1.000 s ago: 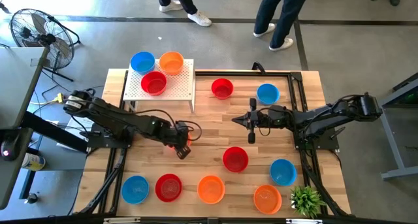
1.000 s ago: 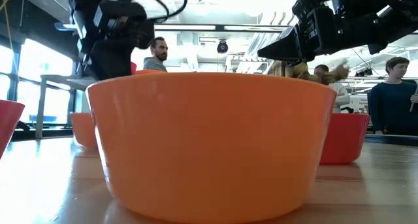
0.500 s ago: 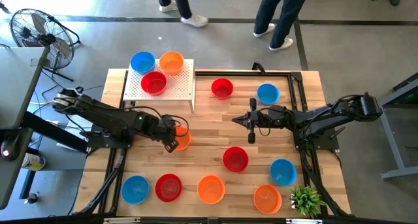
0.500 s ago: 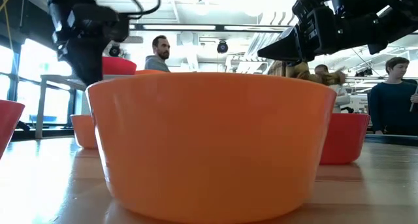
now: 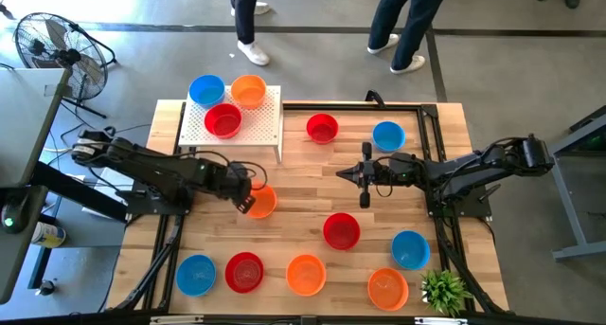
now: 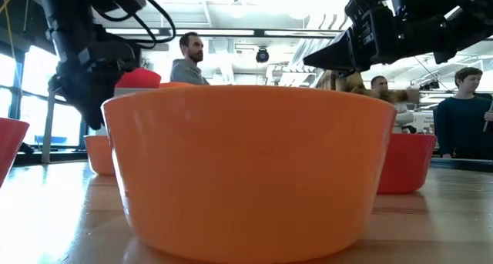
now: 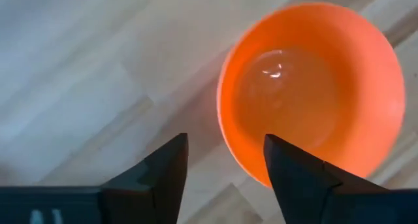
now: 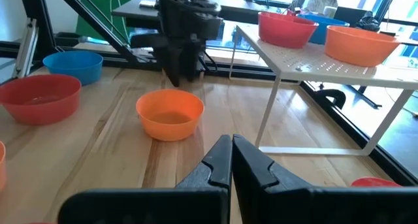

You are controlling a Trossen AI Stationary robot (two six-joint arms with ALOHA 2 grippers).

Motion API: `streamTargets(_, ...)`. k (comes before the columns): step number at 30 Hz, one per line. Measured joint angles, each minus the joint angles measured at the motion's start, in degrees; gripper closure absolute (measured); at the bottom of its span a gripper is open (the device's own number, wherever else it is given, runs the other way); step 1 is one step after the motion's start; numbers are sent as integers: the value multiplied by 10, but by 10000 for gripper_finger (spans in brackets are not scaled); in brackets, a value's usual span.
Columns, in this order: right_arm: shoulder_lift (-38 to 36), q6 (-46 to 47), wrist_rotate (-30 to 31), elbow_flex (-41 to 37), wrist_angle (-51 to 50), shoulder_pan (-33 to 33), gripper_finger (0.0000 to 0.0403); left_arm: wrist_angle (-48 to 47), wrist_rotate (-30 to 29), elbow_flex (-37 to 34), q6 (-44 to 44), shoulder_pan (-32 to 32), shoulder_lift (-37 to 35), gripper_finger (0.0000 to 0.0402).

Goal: Pick & Place Mini bowls
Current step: Stack the orange bowl on top of the orange bowl on the shelf

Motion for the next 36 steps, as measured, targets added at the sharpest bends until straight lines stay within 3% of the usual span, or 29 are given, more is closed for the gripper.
streamTargets(5, 0, 0, 0, 0, 0, 0, 403, 12, 24, 0, 56, 46, 0, 205)
streamTargets(11, 0, 0, 0, 0, 0, 0, 403, 76, 61, -27, 90, 73, 4, 247)
streamTargets(17, 0, 0, 0, 0, -2, 0, 403, 122, 69, -66, 87, 74, 4, 277)
streamTargets(32, 0, 0, 0, 0, -2, 0, 403, 125, 73, -66, 116, 73, 4, 391)
streamTargets(36, 0, 0, 0, 0, -2, 0, 403, 132, 89, -62, 116, 73, 4, 395)
